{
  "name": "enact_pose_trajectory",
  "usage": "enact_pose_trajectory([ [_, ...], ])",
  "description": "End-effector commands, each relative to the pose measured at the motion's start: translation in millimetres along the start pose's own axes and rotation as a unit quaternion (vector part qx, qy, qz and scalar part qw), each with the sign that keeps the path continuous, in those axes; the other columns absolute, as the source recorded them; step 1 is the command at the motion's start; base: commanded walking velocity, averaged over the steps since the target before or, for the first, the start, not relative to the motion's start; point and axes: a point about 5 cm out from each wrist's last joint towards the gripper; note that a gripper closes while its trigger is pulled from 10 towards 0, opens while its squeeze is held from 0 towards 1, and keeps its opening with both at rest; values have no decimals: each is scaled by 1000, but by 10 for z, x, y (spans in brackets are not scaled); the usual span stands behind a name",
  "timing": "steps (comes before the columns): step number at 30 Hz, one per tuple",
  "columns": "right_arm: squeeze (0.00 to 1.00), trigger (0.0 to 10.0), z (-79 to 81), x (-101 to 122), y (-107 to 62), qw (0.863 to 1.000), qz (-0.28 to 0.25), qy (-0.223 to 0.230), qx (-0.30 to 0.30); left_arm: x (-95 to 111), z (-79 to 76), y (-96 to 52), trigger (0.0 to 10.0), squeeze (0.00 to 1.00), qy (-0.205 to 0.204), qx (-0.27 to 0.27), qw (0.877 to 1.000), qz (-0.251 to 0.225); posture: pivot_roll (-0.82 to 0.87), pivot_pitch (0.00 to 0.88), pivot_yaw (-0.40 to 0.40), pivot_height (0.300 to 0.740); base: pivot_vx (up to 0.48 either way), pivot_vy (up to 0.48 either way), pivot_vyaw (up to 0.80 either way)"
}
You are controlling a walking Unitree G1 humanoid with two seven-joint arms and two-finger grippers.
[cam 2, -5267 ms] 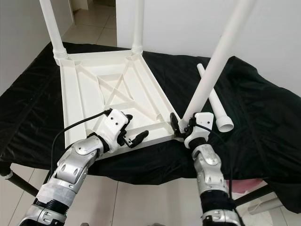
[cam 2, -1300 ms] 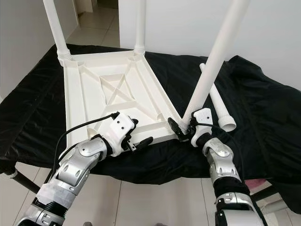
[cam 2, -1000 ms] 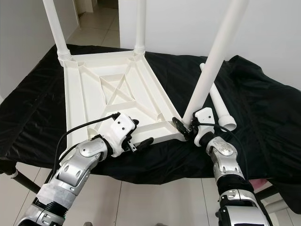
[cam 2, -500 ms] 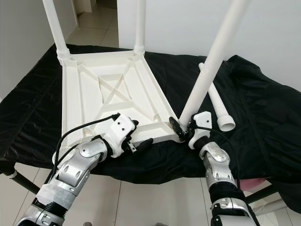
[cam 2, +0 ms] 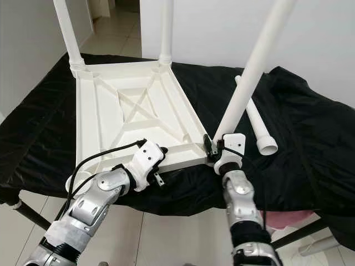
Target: Building children table
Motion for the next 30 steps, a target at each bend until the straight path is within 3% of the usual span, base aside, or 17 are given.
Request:
enact_pose_trajectory([
  [1,0,10000,-200,-187,-119,991,32,17,-129,9,-43,34,10000,0,0,-12,1000,-2,-10,0,-58,740,0,0,0],
  [2,0,10000,-143,-213,-124,985,23,16,-171,19,-35,47,10000,0,0,-11,1000,-3,-16,0,-49,740,0,0,0],
  [4,0,10000,-143,-213,-124,985,23,16,-171,19,-35,47,10000,0,0,-11,1000,-3,-16,0,-49,740,0,0,0],
  [5,0,10000,-27,-243,-114,980,21,21,-198,39,-23,57,10000,0,-1,-10,1000,-6,-14,0,-49,740,0,0,0],
  [9,0,10000,93,-197,-64,987,10,37,-155,45,-14,50,10000,0,4,-16,1000,-7,-16,0,-47,740,0,0,0],
  [15,0,10000,48,-171,-80,987,4,32,-158,29,-3,39,10000,0,8,-16,1000,-4,-17,0,-51,740,0,0,0],
  [16,1000,10000,42,-165,-86,987,4,31,-156,28,0,40,10000,0,8,-15,1000,-4,-17,0,-54,740,0,0,0],
  [17,1000,10000,94,-110,-99,994,-13,38,-102,50,13,49,10000,0,4,-10,1000,-9,-14,0,-63,740,0,0,0],
  [25,1000,10000,150,-47,-121,995,-29,50,-76,94,45,46,10000,0,-16,-2,1000,-24,-24,0,-64,740,0,0,0],
  [30,1000,10000,164,21,-203,996,-51,40,-59,98,223,14,10000,0,-16,18,999,-25,-26,0,-65,740,0,0,0],
])
Point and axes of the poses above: a point about 5 cm out from each wrist's last joint towards the gripper, its own y axis pointing out of the wrist towards the gripper, its own x axis along the axis of the wrist's last joint, z = x × y, and after that the axes turned 15 degrees about y, right-handed
